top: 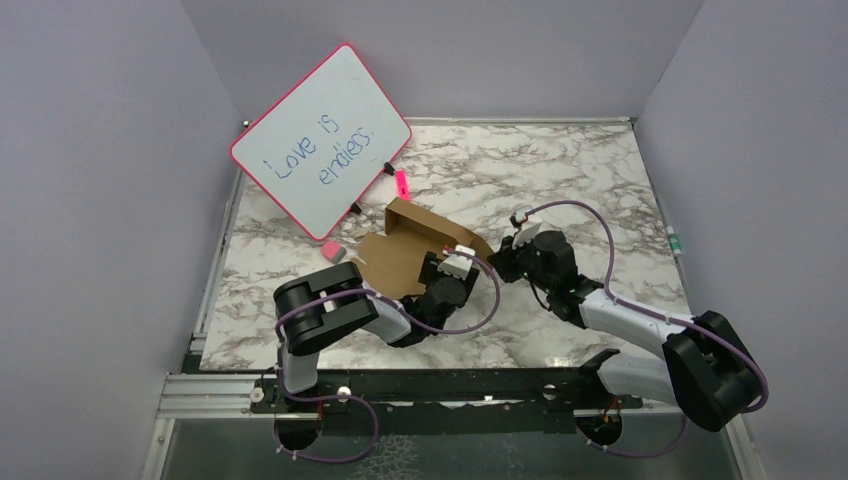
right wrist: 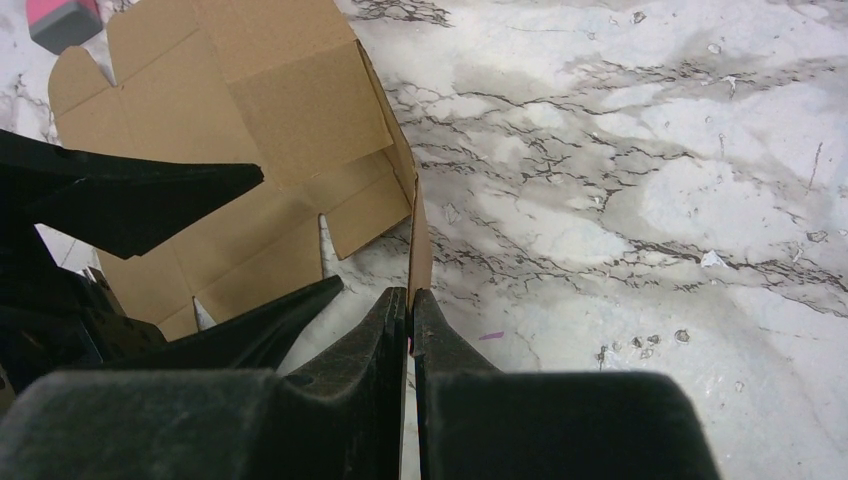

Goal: Fold the paper box

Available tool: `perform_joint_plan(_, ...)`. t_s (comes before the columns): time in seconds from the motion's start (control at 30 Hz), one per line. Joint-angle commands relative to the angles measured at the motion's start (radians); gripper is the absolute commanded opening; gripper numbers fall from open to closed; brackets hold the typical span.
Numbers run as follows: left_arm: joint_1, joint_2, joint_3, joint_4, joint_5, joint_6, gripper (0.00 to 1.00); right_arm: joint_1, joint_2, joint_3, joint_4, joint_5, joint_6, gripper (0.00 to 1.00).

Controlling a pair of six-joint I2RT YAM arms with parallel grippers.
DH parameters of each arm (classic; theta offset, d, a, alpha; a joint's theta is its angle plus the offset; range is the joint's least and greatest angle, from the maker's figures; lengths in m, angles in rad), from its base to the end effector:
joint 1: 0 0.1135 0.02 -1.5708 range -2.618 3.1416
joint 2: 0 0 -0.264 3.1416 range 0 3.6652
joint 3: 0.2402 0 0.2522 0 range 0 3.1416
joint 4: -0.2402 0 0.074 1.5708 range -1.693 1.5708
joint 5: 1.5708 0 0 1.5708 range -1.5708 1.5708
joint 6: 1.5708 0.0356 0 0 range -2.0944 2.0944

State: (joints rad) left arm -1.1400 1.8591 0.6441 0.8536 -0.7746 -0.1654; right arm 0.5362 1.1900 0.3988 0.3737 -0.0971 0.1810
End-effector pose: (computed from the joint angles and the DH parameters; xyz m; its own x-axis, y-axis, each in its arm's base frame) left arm 0.1603 -0.2891 0.1227 -0.2076 0.1699 -0.9634 0.3468 0.9336 0.0899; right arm 0.2018 0.1239 0.1822 -0.4481 -0.0579 -0.8921 -0.5123 0.8344 0.2032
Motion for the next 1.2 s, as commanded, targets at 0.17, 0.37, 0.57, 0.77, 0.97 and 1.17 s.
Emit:
perform_joint_plan(0.17,0.014,0.059,0.043,0.073,0.05,0.075,0.73,-0.003,-0.01,-0.008,0.031,-0.039,-0.018,0.11)
perform_joint_plan(0.37,0.02,0.093,0.066,0.073,-0.011,0.114,0.72,-0.004,-0.02,-0.011,0.032,-0.044,-0.02,0.11)
perform_joint_plan(0.57,0.03,0.1,0.081,0.073,-0.059,0.14,0.68,-0.004,-0.022,-0.011,0.032,-0.044,-0.02,0.11)
perform_joint_plan(0.77,0.041,0.078,0.084,0.072,-0.083,0.148,0.64,-0.003,-0.024,-0.011,0.031,-0.047,-0.021,0.11)
perform_joint_plan(0.97,0.071,0.016,0.047,0.071,-0.052,0.09,0.62,-0.004,-0.022,-0.009,0.031,-0.052,-0.02,0.11)
perform_joint_plan(1.17,0.123,-0.024,0.001,0.057,0.026,-0.007,0.62,-0.004,-0.028,-0.014,0.035,-0.056,-0.015,0.12)
